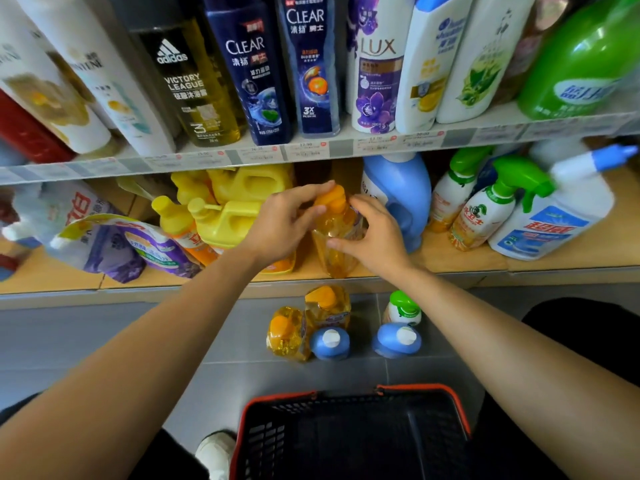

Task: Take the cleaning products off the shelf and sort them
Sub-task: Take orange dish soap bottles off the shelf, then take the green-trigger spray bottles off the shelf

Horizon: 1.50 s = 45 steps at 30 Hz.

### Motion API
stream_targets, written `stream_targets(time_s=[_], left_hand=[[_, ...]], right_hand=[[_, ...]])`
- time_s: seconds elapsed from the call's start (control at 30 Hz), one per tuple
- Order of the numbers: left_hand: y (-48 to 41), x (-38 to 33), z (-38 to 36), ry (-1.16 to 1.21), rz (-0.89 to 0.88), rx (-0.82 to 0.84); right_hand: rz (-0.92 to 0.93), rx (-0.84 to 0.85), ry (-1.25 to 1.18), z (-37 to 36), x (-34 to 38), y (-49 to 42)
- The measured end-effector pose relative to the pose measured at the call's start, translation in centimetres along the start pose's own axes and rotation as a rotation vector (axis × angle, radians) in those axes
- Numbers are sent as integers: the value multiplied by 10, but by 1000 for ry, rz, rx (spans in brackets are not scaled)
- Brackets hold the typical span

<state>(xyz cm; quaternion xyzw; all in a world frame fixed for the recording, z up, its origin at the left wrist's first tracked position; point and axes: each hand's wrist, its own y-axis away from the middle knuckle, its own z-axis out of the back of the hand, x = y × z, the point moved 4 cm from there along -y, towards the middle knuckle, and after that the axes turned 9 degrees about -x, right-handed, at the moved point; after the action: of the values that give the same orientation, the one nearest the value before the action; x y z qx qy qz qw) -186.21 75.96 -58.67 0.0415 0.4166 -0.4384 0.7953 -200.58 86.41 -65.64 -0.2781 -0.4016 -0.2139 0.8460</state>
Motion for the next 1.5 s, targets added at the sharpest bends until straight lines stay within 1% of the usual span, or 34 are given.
stream_targets(time_s=[0.07, 0.13, 0.2, 0.23, 0.33, 0.4, 0.43, 0.47, 0.53, 0.63, 0.77, 0.83, 0.93, 1.0, 1.13, 1.2, 1.33, 1.4, 1.5], left_hand=[[2, 1, -2, 10, -4, -4], [3, 0, -6, 83, 30, -21], [4, -1, -9, 139, 62, -43], [5, -1, -11, 127, 65, -53], [16, 4, -15, 78, 101, -86], [30, 10, -17, 50, 157, -152], [36, 13, -19, 22, 173, -180], [41, 14, -24, -17, 179, -196], [46, 17, -37, -71, 210, -187], [47, 21, -58, -69, 332, -222], [40, 24, -78, -98, 383, -342], [33, 24, -87, -100, 398, -391], [19, 24, -98, -104, 423, -439], [7, 26, -103, -94, 443, -464], [-14, 29, -106, -50, 491, -517], [-17, 35, -106, -11, 544, -496], [4, 43, -109, 105, 649, -335], [22, 39, -108, 103, 624, -248], [39, 25, -103, 126, 567, -81]], right_hand=[[-5, -17, 0, -1, 0, 1], [-8, -25, -2, -1, 0, 2], [-20, -14, -7, -1, -2, 2], [-45, 5, -25, -1, -4, 2], [-210, 111, -219, -2, -10, 5], [-263, 150, -314, 0, -14, 8], [-270, 144, -309, 4, -16, 10], [-271, 110, -268, 10, -19, 11], [-281, -38, -149, 29, -29, 14], [-363, -325, -49, 70, -47, 18], [-475, -730, 54, 128, -71, 25], [-562, -834, 22, 148, -79, 26], [-647, -905, -85, 168, -90, 25], [-664, -885, -133, 176, -95, 22], [-589, -786, -54, 188, -95, 14], [-593, -726, -109, 186, -97, 11], [-645, -543, -163, 173, -100, 11], [-662, -510, -216, 170, -97, 14], [-613, -485, -251, 173, -82, 19]])
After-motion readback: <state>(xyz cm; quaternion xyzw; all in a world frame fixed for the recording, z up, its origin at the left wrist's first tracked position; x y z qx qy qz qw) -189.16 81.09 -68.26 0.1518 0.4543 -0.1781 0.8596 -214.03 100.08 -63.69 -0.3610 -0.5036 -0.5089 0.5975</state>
